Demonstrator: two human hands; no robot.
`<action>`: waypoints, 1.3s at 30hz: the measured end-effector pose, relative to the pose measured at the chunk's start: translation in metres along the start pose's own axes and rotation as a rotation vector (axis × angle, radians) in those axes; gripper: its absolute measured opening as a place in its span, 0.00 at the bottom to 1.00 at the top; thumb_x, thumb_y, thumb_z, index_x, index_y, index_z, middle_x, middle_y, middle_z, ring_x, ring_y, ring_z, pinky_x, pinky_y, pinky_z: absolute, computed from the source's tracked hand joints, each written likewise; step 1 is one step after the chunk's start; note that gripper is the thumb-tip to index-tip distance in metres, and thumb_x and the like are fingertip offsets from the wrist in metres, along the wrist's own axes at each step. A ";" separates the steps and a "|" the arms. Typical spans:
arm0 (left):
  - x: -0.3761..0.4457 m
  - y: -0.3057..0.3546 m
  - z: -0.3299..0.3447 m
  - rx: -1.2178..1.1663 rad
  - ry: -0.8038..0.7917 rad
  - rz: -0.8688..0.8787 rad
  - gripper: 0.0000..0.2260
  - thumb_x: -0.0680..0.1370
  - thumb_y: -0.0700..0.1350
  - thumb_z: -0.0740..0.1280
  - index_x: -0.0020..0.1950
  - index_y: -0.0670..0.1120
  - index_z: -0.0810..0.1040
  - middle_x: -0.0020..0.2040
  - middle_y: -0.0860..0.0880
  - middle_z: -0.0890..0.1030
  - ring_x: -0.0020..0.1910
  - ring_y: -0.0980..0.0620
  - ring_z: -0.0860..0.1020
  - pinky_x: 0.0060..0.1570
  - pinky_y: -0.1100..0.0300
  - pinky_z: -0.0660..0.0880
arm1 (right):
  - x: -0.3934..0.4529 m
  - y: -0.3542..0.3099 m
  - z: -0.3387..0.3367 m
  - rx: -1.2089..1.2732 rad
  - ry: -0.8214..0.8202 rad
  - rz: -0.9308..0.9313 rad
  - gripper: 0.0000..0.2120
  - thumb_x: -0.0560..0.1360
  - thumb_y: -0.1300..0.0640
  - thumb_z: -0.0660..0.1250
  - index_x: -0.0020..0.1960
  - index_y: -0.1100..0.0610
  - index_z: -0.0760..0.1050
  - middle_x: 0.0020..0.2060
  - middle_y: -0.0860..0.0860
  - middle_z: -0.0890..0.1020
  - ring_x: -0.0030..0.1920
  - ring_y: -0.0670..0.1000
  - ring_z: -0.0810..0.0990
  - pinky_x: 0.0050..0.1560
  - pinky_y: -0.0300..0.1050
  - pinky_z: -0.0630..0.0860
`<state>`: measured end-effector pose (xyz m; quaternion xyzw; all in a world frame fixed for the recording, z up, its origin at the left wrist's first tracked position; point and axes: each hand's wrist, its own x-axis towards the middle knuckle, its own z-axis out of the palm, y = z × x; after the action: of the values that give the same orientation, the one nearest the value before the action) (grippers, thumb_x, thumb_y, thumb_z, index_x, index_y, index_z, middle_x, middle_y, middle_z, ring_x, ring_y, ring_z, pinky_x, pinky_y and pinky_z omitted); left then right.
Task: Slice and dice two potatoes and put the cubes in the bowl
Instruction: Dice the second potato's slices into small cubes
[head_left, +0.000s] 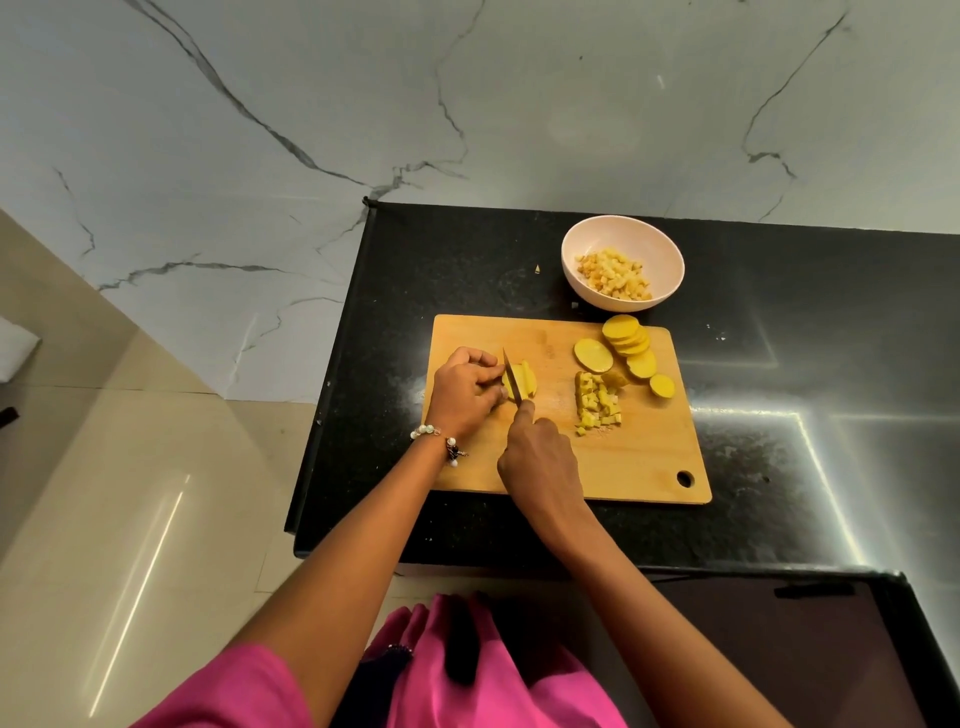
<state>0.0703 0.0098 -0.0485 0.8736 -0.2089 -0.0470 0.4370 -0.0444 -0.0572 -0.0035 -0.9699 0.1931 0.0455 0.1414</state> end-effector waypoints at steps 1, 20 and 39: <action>0.000 0.000 0.000 -0.002 0.005 0.000 0.15 0.71 0.38 0.73 0.57 0.39 0.80 0.55 0.46 0.77 0.51 0.55 0.75 0.44 0.80 0.69 | 0.001 -0.001 0.001 -0.002 0.007 -0.004 0.25 0.79 0.65 0.50 0.75 0.64 0.52 0.54 0.61 0.76 0.51 0.61 0.77 0.45 0.50 0.72; 0.000 0.003 0.004 -0.010 0.019 -0.028 0.15 0.71 0.39 0.73 0.57 0.41 0.81 0.54 0.49 0.76 0.48 0.54 0.76 0.44 0.78 0.70 | -0.029 0.019 -0.012 0.125 -0.069 0.009 0.24 0.76 0.63 0.54 0.72 0.62 0.60 0.52 0.61 0.77 0.50 0.62 0.77 0.43 0.50 0.71; 0.024 0.020 0.009 0.319 -0.264 -0.036 0.30 0.69 0.59 0.73 0.68 0.52 0.72 0.62 0.50 0.69 0.61 0.50 0.69 0.60 0.52 0.71 | 0.000 0.042 -0.026 0.261 0.112 0.072 0.12 0.77 0.61 0.58 0.59 0.61 0.72 0.49 0.61 0.80 0.48 0.62 0.78 0.38 0.46 0.68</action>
<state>0.0832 -0.0169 -0.0359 0.9215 -0.2537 -0.1353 0.2610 -0.0595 -0.1024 0.0104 -0.9367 0.2394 -0.0293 0.2538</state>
